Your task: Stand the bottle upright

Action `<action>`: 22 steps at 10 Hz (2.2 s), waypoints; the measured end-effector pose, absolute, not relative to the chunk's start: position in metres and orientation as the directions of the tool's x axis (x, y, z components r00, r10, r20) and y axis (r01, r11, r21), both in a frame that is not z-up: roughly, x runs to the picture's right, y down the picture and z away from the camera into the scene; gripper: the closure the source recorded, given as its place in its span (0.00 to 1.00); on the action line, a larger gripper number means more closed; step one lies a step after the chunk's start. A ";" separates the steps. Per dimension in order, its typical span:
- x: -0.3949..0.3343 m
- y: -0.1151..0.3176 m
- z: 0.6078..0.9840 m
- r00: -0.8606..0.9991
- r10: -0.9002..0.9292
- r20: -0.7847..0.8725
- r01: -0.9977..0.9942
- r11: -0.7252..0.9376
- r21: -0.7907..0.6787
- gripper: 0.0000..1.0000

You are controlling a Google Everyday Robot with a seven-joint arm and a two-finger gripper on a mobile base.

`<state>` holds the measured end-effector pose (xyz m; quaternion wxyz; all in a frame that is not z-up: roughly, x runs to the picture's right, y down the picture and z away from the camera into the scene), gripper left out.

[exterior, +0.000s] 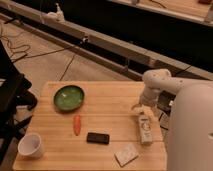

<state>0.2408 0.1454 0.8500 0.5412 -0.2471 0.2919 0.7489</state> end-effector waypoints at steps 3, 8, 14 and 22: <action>0.230 0.157 0.854 -0.262 0.660 -0.704 -0.963 -0.222 0.151 0.20; 0.230 0.168 0.870 -0.239 0.673 -0.700 -0.971 -0.165 0.172 0.20; 0.248 0.161 0.874 -0.321 0.661 -0.678 -0.947 -0.243 0.211 0.20; 0.245 0.158 0.867 -0.342 0.640 -0.688 -0.928 -0.344 0.141 0.20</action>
